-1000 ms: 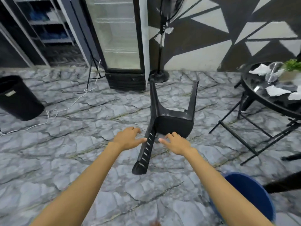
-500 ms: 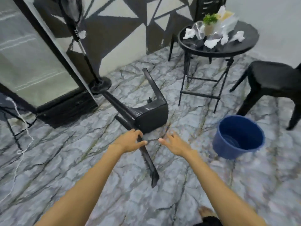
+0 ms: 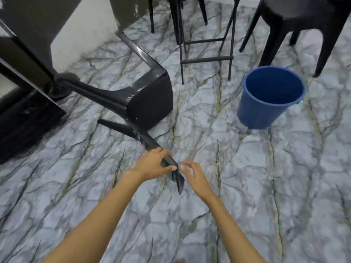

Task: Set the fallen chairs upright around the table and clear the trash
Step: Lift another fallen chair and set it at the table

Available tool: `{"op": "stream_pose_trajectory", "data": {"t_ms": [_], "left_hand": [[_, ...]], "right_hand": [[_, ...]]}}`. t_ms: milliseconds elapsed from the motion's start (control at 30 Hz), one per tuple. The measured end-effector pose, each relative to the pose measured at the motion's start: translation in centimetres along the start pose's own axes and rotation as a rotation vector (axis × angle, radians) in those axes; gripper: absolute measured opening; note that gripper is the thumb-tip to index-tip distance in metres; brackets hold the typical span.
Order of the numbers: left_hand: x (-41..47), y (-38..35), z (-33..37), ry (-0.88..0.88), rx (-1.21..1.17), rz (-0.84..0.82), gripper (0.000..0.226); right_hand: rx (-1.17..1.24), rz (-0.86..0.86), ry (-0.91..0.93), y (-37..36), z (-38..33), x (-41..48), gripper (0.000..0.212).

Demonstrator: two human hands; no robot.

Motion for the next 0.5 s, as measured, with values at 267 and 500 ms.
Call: {"op": "stream_pose_trajectory", "data": {"t_ms": [267,500], "left_hand": [[7.2,-9.8,-5.4,-0.408,0.184,0.122,0.053],[7.4,-10.4,-6.2,-0.51,0.267,0.155,0.042]], "right_hand": [[0.375,0.199,0.228,-10.4,14.0,6.5,0.055],[0.526,0.315,0.397,-13.6,17.6,9.4,0.054]]}}
Point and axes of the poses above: each hand's wrist, its own x-axis towards the middle knuckle, its own y-axis out of the back of the hand, z = x × y, the point moved 5 cm from there along x, towards the middle knuckle, and after that the axes turned 10 degrees about -x, right-handed, at the moved point
